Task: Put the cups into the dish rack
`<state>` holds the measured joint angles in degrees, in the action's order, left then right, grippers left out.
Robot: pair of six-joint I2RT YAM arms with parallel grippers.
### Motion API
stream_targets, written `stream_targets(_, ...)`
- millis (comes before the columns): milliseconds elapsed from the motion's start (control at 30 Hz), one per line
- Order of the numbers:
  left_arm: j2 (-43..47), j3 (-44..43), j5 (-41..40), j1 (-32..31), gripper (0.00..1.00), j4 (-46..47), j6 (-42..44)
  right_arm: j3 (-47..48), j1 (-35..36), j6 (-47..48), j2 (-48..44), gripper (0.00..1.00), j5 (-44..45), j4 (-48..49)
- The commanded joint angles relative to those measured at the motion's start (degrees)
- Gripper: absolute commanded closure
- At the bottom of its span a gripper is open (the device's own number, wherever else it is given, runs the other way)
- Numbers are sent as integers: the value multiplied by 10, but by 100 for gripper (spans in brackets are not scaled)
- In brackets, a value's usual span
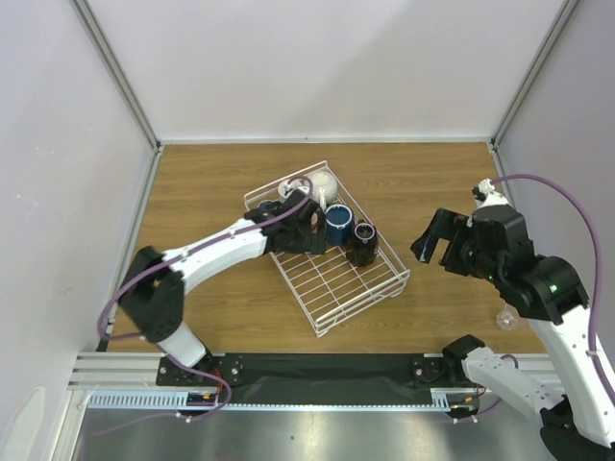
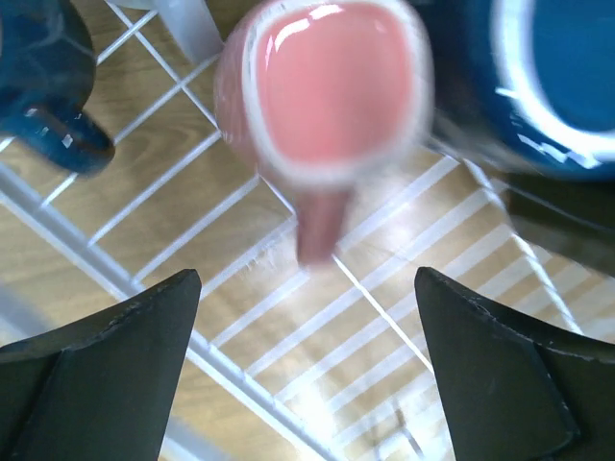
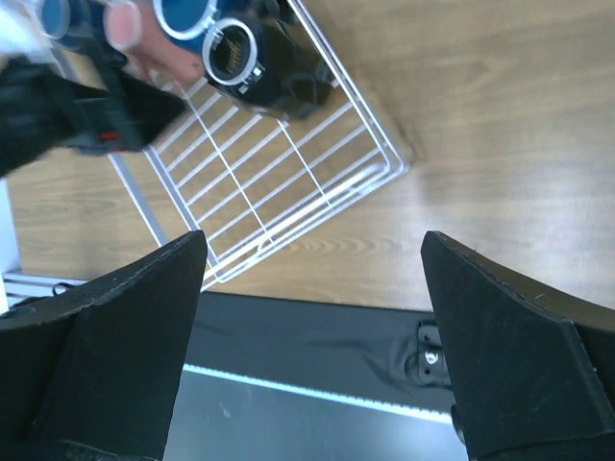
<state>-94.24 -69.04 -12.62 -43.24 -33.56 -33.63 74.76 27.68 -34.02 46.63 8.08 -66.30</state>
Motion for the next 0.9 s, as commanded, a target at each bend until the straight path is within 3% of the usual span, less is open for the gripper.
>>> stream_targets(0,102,15,37,3,0,15,-26,-6,2,-32,17,0,-7,-38)
stream_targets(133,179,38,80,3,0,10,-54,-21,-1,-64,40,0,4,-51)
stream_targets(267,257,60,122,1,0,30,-75,-24,-50,-129,50,0,61,-87)
stream_targets(467,320,70,174,0,0,32,-109,-55,-292,-119,62,0,15,-63)
stream_targets(533,324,68,186,0,0,25,-117,-63,-377,-173,80,2,53,-88)
stream_targets(700,345,81,206,-3,0,17,-129,-40,-431,-254,127,4,226,-138)
stream_targets(800,354,80,211,-3,0,1,-123,-28,-453,-318,146,12,302,-173)
stream_targets(867,358,77,211,-3,0,-13,-120,-28,-478,-350,162,25,317,-196)
